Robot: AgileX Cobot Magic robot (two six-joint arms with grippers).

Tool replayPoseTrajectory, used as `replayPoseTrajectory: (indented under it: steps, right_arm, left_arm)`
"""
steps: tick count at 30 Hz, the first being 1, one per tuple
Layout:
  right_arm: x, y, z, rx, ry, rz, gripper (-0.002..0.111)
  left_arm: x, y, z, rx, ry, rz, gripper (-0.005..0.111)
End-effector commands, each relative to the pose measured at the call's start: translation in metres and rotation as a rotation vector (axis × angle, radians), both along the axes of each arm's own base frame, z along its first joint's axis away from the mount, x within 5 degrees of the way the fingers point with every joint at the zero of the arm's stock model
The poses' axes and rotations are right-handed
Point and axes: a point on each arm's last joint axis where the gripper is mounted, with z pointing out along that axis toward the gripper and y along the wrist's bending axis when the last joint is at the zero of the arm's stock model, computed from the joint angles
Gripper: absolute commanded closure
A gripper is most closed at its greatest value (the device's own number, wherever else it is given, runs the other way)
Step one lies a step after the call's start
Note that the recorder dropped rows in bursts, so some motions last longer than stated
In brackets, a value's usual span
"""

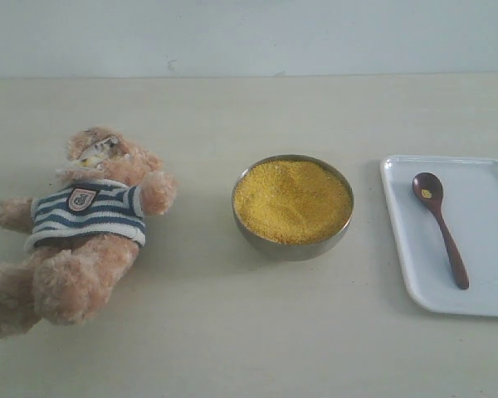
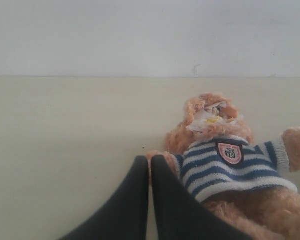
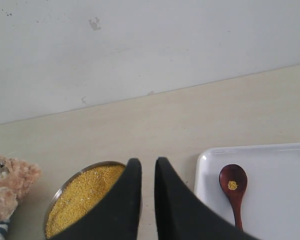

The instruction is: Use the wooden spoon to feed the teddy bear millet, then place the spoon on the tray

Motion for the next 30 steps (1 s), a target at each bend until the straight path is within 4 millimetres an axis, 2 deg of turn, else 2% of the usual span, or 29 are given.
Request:
replayPoseTrajectory:
  steps: [1,13,23,30]
  right_arm:
    - [-0.001,0.0,0.001,0.001,-0.015,-0.003,0.099]
    - [-0.019,-0.002,0.003,-0.033,-0.062,0.033,0.099]
    - [-0.027,-0.004,-0.031,-0.01,-0.027,0.029,0.099]
    - [-0.039,-0.006,-0.043,-0.011,-0.097,0.034,0.099]
  left_arm:
    - [0.0,0.0,0.0,-0.004,-0.012,0.0,0.103]
    - [0.0,0.0,0.0,-0.004,-0.01,0.0,0.103]
    - [0.0,0.0,0.0,-0.004,-0.01,0.0,0.103]
    - [0.0,0.0,0.0,-0.004,-0.01,0.0,0.103]
